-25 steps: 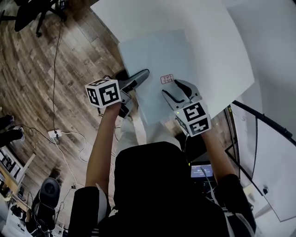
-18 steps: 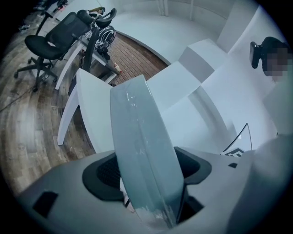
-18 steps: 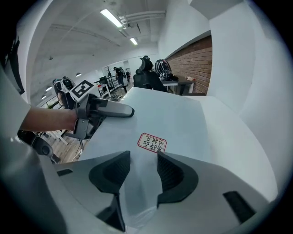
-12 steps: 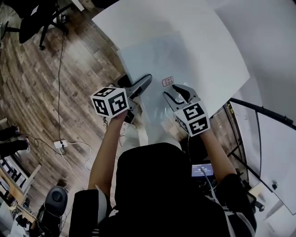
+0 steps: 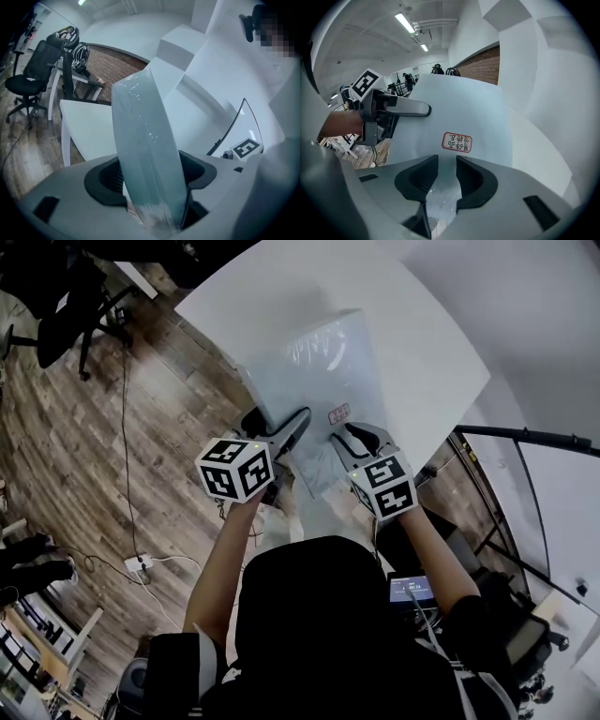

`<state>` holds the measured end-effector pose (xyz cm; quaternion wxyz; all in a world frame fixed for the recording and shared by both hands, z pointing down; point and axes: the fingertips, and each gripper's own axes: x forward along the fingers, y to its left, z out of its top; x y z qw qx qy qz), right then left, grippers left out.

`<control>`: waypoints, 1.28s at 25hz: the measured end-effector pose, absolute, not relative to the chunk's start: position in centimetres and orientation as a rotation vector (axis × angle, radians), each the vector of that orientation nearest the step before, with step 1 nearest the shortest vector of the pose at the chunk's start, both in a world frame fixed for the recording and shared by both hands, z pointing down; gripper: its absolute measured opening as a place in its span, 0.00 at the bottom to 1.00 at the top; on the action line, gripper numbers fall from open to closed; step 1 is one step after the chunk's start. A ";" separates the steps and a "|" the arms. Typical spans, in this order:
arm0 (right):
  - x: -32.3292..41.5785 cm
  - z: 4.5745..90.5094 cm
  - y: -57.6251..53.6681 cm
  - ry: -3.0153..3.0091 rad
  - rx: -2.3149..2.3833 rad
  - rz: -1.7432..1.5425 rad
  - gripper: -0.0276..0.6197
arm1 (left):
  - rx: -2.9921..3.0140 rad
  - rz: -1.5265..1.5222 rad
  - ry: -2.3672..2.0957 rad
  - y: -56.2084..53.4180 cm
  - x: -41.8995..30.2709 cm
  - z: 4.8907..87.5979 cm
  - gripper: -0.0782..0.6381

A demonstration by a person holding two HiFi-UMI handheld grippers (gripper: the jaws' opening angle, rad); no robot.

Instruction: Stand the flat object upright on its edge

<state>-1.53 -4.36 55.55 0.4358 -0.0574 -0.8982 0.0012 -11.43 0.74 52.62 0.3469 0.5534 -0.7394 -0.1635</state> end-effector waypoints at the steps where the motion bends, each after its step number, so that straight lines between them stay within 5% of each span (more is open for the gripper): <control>1: -1.2 55.5 -4.4 -2.233 -0.128 0.003 0.26 | 1.452 -0.407 -1.919 0.6 -11.1 52.2 0.60; 32: 6.3 54.5 -6.1 -2.166 0.165 0.144 0.19 | 1.803 -0.024 -1.824 0.7 1.5 47.8 0.52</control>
